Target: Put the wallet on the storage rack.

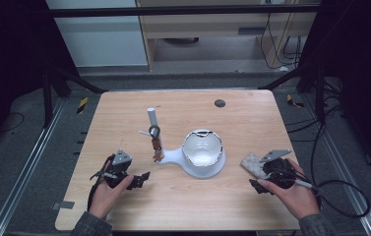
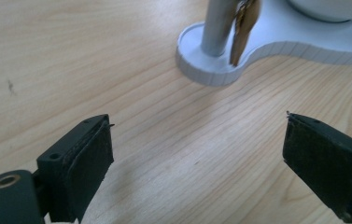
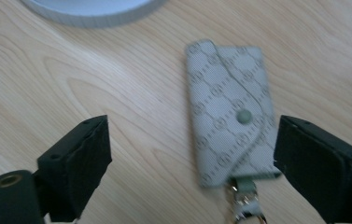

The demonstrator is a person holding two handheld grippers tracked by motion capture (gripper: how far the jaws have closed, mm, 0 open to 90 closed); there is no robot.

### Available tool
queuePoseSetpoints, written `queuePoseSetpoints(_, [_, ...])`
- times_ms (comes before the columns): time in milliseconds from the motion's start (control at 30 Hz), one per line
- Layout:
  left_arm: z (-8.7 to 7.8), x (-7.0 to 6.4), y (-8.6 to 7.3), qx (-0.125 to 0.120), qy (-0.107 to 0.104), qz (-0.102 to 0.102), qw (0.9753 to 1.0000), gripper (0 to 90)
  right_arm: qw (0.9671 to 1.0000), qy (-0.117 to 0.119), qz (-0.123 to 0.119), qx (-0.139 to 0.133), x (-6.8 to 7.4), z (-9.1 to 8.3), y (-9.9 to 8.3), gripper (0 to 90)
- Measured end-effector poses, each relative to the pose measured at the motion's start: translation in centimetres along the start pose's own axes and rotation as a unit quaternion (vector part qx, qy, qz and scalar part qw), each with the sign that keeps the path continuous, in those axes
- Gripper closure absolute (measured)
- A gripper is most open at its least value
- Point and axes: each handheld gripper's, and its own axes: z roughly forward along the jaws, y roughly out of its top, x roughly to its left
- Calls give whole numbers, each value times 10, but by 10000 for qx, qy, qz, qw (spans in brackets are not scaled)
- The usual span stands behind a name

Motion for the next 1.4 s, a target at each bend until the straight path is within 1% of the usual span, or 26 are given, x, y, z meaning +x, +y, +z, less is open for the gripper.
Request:
queuePoseSetpoints(67, [3,2,-4,62,4,-50,10000,81,9999,21,112,89,-7,-1,-5,139])
queuePoseSetpoints(100, [4,3,-5,85,-5,-10,10000,81,9998,40,134,126,-11,-1,-7,141])
queuePoseSetpoints(133, [5,4,-7,108,20,-25,9999,79,9998,30,156,142,-13,-2,-9,149])
queuePoseSetpoints(167, [6,5,-8,149,39,1,9999,78,9996,39,178,212,-18,-2,-12,160])
queuePoseSetpoints(200, [8,6,-9,154,53,14,9999,78,9996,39,178,212,-18,-2,-12,160])
queuePoseSetpoints(267, [9,9,-11,300,114,49,9995,78,9994,28,218,276,-23,-1,-15,161])
queuePoseSetpoints(300, [10,9,-12,274,146,17,9995,78,9992,61,243,315,-26,-1,-17,160])
queuePoseSetpoints(367, [11,10,-13,278,145,-9,9995,78,9990,88,282,328,-30,0,-19,160])
queuePoseSetpoints(400, [11,11,-13,305,149,23,9994,78,9989,105,299,354,-31,1,-20,162])
queuePoseSetpoints(500, [13,10,-14,346,157,25,9993,78,9984,113,329,435,-36,5,-22,156])
queuePoseSetpoints(533, [13,9,-14,370,153,40,9992,75,9979,186,381,483,-38,8,-22,150])
queuePoseSetpoints(567, [14,9,-14,368,164,71,9992,75,9979,186,381,483,-38,8,-22,150])
queuePoseSetpoints(633, [14,8,-14,358,174,71,9992,74,9968,287,479,580,-41,13,-19,144])
queuePoseSetpoints(767, [15,7,-15,372,191,165,9990,69,9956,347,450,745,-44,21,-12,138])
queuePoseSetpoints(900, [16,6,-15,381,208,220,9988,63,9931,448,423,995,-49,28,-3,135])
queuePoseSetpoints(967, [16,5,-16,385,238,272,9986,61,9919,453,437,1103,-50,31,0,143])
queuePoseSetpoints(1033, [17,4,-16,394,241,325,9984,53,9907,488,372,1217,-52,34,3,159])
queuePoseSetpoints(1067, [17,3,-16,393,231,338,9984,51,9899,494,376,1273,-52,35,4,160])
queuePoseSetpoints(1100, [17,3,-16,391,222,342,9984,51,9889,522,437,1319,-52,37,4,165])
queuePoseSetpoints(1133, [17,3,-16,386,222,344,9984,51,9888,533,364,1348,-53,39,4,175])
queuePoseSetpoints(1167, [17,3,-16,384,218,346,9984,51,9884,539,390,1364,-52,40,4,177])
queuePoseSetpoints(1200, [17,3,-16,382,217,348,9984,51,9878,576,364,1398,-52,41,4,182])
queuePoseSetpoints(1267, [17,3,-16,379,219,362,9984,48,9874,553,323,1450,-51,44,3,199])
queuePoseSetpoints(1333, [17,3,-16,376,215,368,9984,46,9878,547,259,1435,-52,44,4,239])
queuePoseSetpoints(1400, [18,3,-16,368,213,373,9984,44,9876,566,254,1443,-51,45,4,248])
